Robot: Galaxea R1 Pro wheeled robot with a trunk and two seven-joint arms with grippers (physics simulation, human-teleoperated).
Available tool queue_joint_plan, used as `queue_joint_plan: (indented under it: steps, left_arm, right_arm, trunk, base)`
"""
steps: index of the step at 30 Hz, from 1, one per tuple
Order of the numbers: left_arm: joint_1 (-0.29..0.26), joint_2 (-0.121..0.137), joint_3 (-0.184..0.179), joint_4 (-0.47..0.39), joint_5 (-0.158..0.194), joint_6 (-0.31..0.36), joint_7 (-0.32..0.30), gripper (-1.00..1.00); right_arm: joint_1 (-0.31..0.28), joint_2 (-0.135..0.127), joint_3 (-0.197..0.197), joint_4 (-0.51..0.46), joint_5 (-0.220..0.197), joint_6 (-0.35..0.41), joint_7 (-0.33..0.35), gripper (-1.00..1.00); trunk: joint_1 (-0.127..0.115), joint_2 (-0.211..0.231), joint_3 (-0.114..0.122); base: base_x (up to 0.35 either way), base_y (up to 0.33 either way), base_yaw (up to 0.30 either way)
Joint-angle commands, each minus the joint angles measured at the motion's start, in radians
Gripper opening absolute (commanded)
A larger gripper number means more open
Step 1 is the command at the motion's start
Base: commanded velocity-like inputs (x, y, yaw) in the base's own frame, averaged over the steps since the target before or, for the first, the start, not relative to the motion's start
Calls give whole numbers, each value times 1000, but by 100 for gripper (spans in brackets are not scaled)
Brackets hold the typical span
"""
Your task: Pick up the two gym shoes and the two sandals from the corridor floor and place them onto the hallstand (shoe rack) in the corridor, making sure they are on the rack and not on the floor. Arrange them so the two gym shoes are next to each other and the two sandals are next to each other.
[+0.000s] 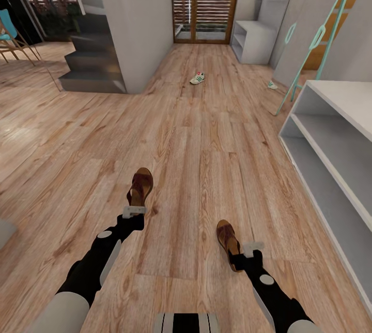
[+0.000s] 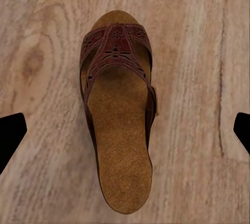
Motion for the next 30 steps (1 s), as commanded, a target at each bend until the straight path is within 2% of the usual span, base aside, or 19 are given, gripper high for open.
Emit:
queue_joint_plan:
  steps: [1,7,19,30]
  left_arm:
    - [0,1,0,-2,2,6,-3,-100]
    - [0,1,-1,-3,2,6,-3,-100]
    - [1,1,-1,-3,2,5,-3,-100]
    - [0,1,-1,-3,3,7,-3,-100]
  right_arm:
    - [0,0,0,2,10,-12,-1,100]
    - [-1,-1,1,8,11,-47,-1,100]
    - [-1,-1,3,8,12,-54,0,100]
    - [0,-2,5,11,11,-52,0,100]
  trunk:
    - [0,0,-1]
    - [0,0,-1]
    - [0,0,-1]
    - [5,-3,-44]
  base:
    - [0,0,0]
    - [0,0,0]
    - [0,0,0]
    - [0,0,0]
